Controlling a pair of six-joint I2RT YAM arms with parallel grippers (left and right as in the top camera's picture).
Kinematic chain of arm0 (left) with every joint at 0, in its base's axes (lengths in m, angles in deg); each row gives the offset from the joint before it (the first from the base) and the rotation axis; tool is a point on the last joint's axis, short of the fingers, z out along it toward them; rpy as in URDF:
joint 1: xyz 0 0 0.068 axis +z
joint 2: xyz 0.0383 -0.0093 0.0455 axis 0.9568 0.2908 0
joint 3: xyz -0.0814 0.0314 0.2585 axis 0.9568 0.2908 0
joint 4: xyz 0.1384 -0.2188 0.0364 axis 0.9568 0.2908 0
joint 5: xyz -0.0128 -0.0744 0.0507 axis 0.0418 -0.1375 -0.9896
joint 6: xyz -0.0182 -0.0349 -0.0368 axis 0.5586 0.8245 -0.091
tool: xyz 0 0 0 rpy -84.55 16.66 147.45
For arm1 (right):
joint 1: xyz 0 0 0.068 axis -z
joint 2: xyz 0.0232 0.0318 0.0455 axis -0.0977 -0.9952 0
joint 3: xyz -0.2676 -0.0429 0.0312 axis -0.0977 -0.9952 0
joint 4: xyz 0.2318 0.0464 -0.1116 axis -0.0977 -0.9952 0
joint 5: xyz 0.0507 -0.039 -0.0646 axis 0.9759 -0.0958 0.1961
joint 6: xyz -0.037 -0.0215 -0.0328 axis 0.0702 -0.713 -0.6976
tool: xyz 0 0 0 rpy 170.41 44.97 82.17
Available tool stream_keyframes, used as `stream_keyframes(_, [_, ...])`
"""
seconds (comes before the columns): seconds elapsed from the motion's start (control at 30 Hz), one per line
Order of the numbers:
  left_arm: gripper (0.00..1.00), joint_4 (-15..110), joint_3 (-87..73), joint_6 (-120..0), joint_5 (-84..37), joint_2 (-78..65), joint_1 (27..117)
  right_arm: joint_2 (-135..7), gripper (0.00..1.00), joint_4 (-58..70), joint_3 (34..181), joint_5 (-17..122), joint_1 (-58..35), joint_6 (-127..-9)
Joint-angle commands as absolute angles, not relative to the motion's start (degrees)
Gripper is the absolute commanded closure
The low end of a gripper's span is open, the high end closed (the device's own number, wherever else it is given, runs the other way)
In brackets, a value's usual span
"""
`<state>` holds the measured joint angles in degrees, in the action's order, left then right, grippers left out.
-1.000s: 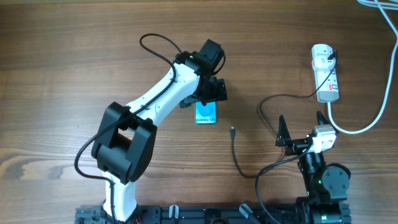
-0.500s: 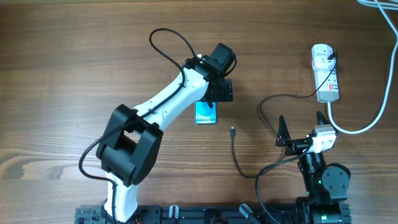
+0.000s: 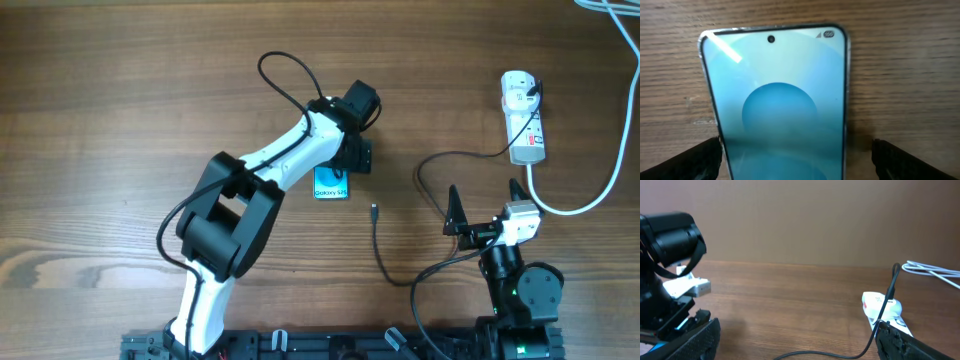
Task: Plug charger to phone and switch on socket
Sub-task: 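Close the left gripper on the phone's top edge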
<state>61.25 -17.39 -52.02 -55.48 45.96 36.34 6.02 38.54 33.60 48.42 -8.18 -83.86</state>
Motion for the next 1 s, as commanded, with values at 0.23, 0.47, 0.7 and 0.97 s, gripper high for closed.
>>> stream_keyframes(0.23, [0.0,62.6,-17.0,-53.8,-56.6,47.7,38.0,6.4,0.0,38.7,33.5,47.9,-8.0,-83.5])
stream_keyframes(0.47, [0.0,62.5,-17.0,-53.7,-56.1,47.7,38.0,6.4,0.0,38.7,33.5,47.8,-8.0,-83.5])
stream_keyframes(0.7, [0.0,62.5,-17.0,-53.7,-56.2,47.7,38.0,6.4,0.0,38.7,33.5,47.9,-8.0,-83.5])
stream_keyframes(0.97, [0.15,62.5,-17.0,-53.0,-56.2,47.7,38.0,6.4,0.0,38.7,33.5,47.8,-8.0,-83.5])
